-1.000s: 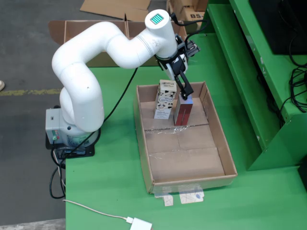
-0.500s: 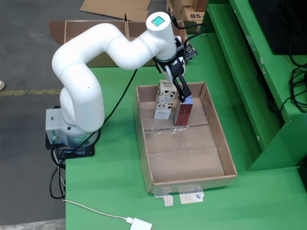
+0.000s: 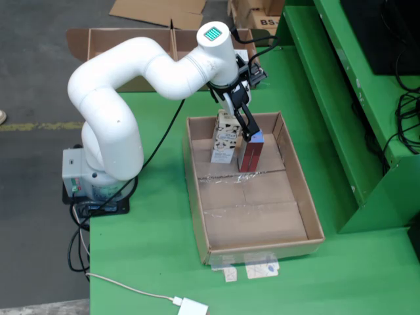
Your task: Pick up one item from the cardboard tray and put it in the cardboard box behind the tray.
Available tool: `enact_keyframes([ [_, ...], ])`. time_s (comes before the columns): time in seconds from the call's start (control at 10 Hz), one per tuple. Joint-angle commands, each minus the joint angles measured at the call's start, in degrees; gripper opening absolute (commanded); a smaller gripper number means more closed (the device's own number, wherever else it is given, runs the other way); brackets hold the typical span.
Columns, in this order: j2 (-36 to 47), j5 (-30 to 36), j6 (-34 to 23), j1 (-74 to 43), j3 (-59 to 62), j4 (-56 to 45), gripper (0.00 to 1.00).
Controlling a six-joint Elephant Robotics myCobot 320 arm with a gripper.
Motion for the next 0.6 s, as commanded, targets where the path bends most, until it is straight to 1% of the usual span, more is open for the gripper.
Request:
enact_keyframes([
  [0.0, 1.57, -0.22, 0.18, 0.58, 0.94, 0.94, 1.0],
  [0.2, 0.42, -0.03, 0.76, 0.43, -0.99, 2.59, 1.0],
  [0.3, -2.05, -0.06, 1.56, 0.2, -0.75, 3.63, 1.0],
  [0.4, -2.05, -0.06, 1.56, 0.2, -0.75, 3.63, 1.0],
  [0.5, -4.07, 0.57, 1.3, -0.26, -1.57, 5.44, 1.0],
])
